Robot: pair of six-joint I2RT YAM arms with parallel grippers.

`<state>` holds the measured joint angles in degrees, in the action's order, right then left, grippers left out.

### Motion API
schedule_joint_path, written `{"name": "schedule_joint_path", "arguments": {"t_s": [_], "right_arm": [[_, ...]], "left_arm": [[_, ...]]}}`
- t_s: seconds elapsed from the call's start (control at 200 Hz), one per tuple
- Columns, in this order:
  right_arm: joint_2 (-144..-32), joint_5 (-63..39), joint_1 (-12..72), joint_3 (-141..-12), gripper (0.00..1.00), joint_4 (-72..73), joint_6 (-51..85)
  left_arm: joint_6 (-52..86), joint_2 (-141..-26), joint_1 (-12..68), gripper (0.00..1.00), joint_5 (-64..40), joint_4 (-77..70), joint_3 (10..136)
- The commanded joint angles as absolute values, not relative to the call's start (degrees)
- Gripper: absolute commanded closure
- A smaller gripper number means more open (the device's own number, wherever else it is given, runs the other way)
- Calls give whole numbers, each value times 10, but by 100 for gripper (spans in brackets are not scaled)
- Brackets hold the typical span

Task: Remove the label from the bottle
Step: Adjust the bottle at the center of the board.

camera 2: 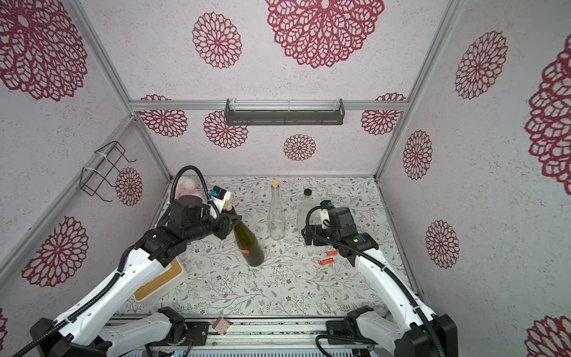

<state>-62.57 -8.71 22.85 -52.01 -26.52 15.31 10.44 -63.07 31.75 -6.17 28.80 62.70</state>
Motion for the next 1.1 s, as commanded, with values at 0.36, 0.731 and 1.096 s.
{"name": "schedule_joint_path", "arguments": {"t_s": [0.36,0.731,1.096], "right_arm": [[-651,-100,270,-551,6,-243,127],[-664,-127,270,-564,6,-233,124],[-654,-127,270,-551,6,-230,134]], "left_arm": [[305,-653,557,83,482,311,719],[402,-729,619,77,568,310,732],[414,-742,619,63,555,304,717]]}}
